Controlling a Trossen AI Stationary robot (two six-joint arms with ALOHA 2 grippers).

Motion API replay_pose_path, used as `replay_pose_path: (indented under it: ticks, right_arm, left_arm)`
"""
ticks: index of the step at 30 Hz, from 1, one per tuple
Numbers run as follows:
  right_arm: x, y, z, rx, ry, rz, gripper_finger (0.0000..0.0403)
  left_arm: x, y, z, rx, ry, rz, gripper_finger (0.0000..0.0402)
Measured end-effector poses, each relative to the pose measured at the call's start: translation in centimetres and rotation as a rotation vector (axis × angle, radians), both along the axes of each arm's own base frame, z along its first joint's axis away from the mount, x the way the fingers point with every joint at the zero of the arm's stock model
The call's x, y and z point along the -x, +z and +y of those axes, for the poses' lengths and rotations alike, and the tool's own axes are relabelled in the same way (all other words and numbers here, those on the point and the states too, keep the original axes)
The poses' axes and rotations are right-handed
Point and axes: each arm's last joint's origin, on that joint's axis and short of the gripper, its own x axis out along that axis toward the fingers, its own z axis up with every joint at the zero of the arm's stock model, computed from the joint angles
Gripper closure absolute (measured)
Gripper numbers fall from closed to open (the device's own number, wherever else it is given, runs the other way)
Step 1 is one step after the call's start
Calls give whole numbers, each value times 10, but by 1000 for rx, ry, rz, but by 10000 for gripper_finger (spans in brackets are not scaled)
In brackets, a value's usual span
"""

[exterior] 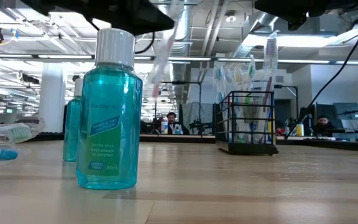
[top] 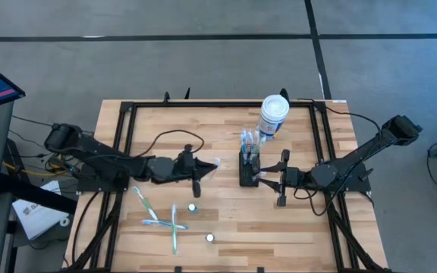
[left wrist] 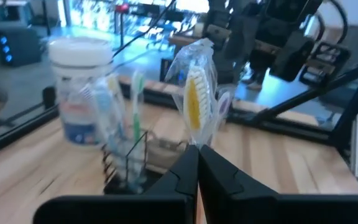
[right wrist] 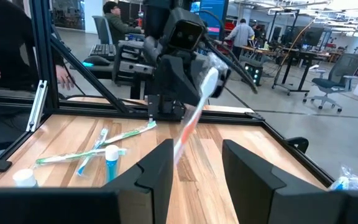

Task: Pick & Place toothbrushing station
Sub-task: Put the orange toothbrush into the wire mesh organizer

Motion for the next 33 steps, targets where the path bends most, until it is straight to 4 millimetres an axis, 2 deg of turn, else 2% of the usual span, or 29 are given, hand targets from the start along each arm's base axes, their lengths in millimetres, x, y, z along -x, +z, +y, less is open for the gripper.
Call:
replay_pose_path:
  ticks: [14, 21, 27, 33]
  right_arm:
    - [-1, 0, -2, 24, -11, 2, 275]
    - [-1, 1, -2, 46, -10, -4, 275]
    - [-1, 2, -2, 60, -10, -7, 275]
    - [-1, 3, -2, 64, -10, -14, 275]
  left_arm:
    - [-37, -21, 14, -86, -131, -327, 401]
    - [-55, -35, 24, -95, -93, -353, 401]
    - [-70, -22, 22, -155, -134, -403, 401]
    - [-75, -11, 21, -196, -142, -435, 401]
